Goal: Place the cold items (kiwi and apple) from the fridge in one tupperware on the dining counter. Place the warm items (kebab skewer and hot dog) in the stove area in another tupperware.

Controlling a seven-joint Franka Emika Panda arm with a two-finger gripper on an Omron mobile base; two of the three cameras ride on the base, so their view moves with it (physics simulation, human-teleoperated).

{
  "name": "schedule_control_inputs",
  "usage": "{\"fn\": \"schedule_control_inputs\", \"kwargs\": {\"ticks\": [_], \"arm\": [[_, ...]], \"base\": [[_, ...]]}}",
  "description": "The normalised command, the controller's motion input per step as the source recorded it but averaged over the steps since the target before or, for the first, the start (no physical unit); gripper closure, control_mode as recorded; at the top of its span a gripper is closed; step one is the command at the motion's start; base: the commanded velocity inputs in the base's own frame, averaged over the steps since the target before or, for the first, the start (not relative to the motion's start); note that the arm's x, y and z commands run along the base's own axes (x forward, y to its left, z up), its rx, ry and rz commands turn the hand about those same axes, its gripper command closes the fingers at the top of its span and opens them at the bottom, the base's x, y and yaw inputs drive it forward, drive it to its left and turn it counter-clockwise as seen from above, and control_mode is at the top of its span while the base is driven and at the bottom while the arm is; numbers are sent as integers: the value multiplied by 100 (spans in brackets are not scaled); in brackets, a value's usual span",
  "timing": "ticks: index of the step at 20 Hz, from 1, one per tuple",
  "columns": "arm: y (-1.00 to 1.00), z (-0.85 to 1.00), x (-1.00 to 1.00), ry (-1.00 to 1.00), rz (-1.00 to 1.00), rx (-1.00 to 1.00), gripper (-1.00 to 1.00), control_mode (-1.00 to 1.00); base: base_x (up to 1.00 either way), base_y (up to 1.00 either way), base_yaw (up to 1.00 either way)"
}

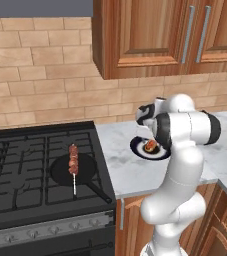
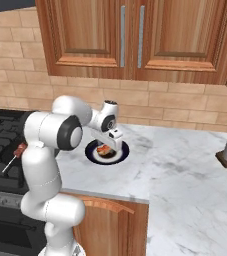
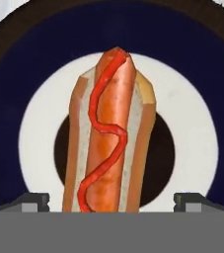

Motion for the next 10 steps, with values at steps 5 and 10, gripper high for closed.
{"fn": "schedule_control_inputs", "kwargs": {"ticks": [5,10], "arm": [[-10,-33,15,0,0,0,-100,-100],[-7,-27,3,0,0,0,-100,-100]], "base": [[0,0,0],[0,0,0]]}}
